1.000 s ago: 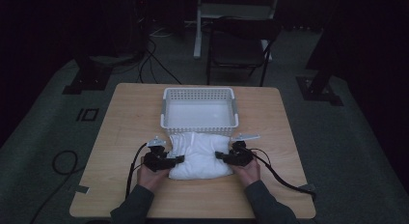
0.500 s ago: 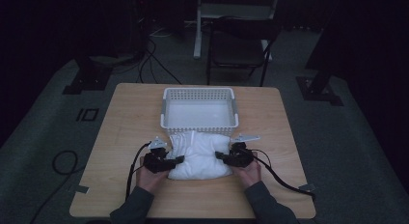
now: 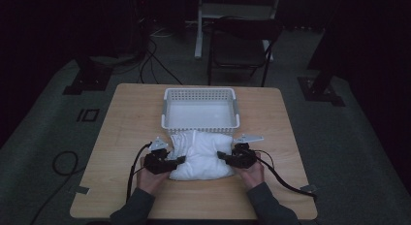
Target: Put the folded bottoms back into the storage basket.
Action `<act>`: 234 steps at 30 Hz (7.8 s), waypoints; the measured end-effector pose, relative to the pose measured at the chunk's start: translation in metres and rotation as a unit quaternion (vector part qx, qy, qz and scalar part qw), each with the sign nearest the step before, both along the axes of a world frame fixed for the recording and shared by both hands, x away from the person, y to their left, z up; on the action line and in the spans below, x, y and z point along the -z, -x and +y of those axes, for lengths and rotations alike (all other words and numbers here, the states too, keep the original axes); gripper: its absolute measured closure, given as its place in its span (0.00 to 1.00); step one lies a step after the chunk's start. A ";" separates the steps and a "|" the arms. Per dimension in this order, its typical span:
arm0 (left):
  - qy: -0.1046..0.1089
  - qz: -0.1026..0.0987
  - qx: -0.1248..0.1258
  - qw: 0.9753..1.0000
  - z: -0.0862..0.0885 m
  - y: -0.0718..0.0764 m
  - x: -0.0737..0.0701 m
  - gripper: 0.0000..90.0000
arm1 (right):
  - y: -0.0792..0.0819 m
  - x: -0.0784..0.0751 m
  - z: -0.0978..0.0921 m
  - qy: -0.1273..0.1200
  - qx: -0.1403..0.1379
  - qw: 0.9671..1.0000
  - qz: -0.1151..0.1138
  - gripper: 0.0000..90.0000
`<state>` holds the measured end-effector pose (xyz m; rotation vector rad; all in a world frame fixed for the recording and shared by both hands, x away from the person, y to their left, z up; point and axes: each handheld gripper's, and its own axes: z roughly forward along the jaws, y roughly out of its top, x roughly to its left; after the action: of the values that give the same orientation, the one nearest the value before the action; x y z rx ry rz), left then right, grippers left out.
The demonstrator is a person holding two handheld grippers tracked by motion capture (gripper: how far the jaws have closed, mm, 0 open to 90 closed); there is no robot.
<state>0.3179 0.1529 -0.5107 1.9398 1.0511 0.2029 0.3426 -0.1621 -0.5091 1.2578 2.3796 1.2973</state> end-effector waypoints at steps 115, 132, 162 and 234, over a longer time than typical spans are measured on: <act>0.006 -0.083 -0.005 0.996 0.003 -0.029 -0.084 0.60 | -0.026 -0.084 0.004 -0.002 0.019 0.996 -0.082 0.73; 0.003 -0.088 -0.012 0.996 0.007 -0.040 -0.090 0.60 | -0.037 -0.091 0.010 -0.004 0.022 0.996 -0.086 0.73; -0.002 -0.096 -0.018 0.995 0.004 -0.060 -0.099 0.61 | -0.057 -0.098 0.009 -0.004 0.032 0.996 -0.085 0.73; 0.000 -0.087 -0.049 0.995 -0.005 -0.132 -0.098 0.61 | -0.122 -0.099 0.012 -0.003 0.074 0.994 -0.074 0.73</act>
<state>0.4501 0.1477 -0.4125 1.8344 1.0309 0.4190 0.4645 -0.1502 -0.4099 1.2650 2.1407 1.3044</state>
